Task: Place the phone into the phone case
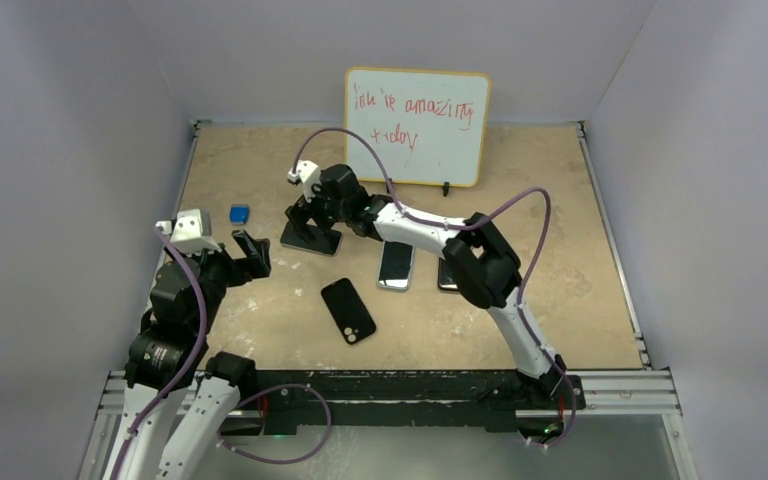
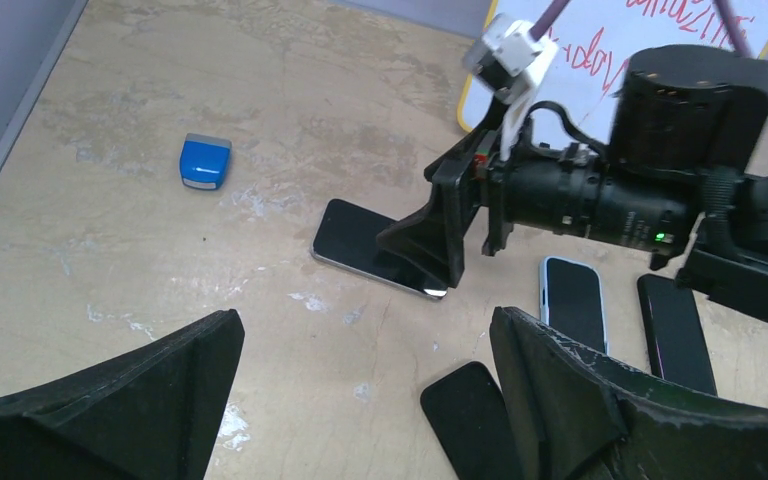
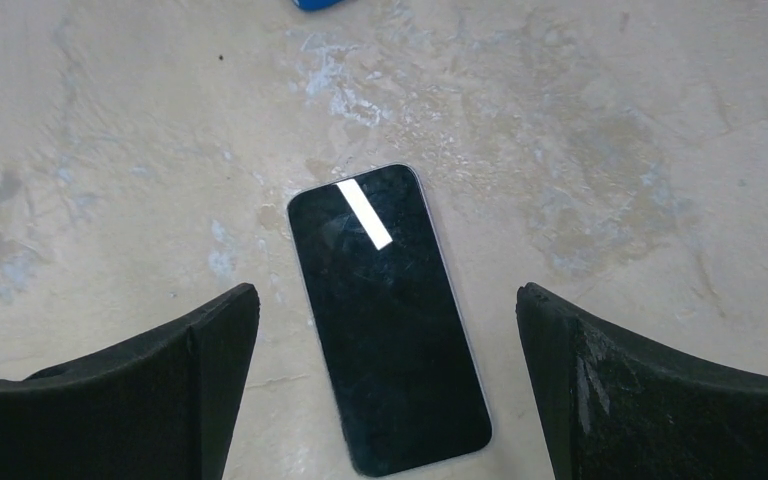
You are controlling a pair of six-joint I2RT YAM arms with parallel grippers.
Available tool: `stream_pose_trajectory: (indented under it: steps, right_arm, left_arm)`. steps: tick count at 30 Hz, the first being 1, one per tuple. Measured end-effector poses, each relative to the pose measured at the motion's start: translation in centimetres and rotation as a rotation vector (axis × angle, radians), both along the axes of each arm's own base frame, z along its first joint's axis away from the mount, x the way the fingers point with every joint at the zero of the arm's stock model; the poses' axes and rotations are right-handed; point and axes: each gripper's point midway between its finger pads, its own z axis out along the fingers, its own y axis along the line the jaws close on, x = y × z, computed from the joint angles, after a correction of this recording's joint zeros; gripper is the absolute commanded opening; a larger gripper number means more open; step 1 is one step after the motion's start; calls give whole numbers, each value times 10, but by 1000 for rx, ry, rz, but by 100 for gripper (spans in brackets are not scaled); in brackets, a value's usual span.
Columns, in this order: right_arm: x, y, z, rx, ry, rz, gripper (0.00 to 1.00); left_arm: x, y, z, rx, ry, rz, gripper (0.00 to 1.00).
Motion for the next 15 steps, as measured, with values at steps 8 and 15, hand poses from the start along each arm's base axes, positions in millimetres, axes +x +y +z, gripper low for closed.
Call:
stream_pose_trajectory:
  steps: [8,15]
  right_arm:
    - [4,8,-52,-79,17,61,99]
    - [2,12,-72,-102,30,95,99]
  left_arm:
    - [0,0,0,0,0,0,100]
    - [0,0,0,0,0,0,100]
